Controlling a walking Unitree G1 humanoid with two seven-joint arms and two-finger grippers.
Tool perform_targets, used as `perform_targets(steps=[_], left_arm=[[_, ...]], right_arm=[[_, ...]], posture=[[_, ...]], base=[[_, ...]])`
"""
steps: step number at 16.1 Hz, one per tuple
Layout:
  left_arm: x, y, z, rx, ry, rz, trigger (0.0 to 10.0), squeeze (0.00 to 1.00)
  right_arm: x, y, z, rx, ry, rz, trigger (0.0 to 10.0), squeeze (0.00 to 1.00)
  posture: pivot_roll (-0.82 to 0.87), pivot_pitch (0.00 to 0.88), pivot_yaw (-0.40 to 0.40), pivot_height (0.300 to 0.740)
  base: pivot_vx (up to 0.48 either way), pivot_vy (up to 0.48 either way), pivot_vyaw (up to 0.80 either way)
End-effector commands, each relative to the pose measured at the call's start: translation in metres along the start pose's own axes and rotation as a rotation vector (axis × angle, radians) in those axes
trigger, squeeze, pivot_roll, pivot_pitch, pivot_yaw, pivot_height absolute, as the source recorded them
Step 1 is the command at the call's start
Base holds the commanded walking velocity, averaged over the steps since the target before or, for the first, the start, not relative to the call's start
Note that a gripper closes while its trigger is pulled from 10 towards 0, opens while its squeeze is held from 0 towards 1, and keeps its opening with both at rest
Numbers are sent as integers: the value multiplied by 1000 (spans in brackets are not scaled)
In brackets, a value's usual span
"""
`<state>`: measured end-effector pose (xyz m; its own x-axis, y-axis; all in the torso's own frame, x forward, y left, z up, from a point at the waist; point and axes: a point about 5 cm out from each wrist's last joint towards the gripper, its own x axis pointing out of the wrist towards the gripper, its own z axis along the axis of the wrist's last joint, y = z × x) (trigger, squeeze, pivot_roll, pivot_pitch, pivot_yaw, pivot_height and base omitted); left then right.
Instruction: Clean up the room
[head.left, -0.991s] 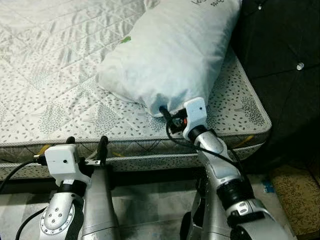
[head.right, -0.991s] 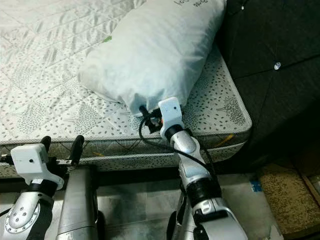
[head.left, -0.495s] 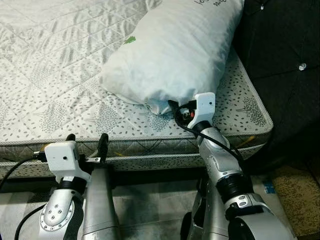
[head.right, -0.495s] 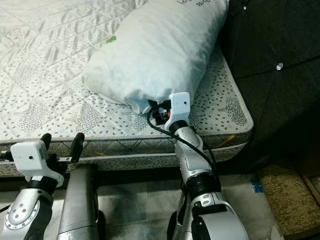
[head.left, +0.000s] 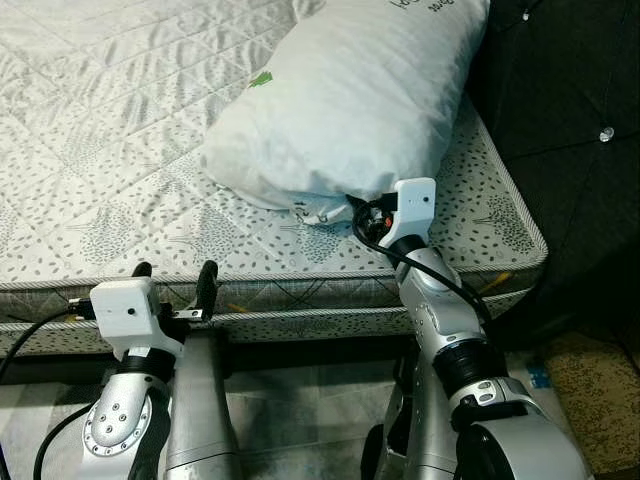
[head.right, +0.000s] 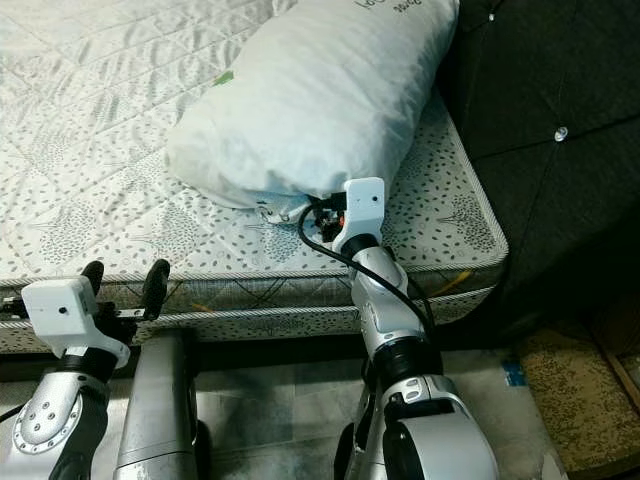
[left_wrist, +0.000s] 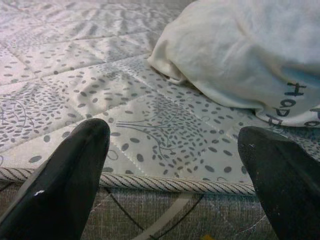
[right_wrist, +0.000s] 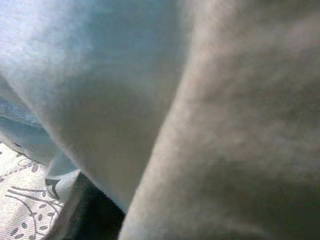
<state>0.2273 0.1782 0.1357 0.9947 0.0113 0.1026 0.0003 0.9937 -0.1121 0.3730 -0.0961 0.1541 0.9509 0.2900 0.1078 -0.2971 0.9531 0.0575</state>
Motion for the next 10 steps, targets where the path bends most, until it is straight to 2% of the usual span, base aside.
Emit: perform_targets(steps=[1,7,10], left_arm=[[-1,1,-5,4,22,-1,10000,0],[3,0,-5,7,14,-12,10000,0],[4,-2,-6,4,13,-20,10000,0]], right_arm=[[2,-17,13,6,-55,-75,0,0],[3,-16,14,-9,-69,-76,0,0],[3,-19,17,-49,-89,-75,0,0]], posture=[[166,182,-79,463],[164,177,-73,463],[160,169,-69,463]], base=[[0,0,0],[0,0,0],[0,0,0]])
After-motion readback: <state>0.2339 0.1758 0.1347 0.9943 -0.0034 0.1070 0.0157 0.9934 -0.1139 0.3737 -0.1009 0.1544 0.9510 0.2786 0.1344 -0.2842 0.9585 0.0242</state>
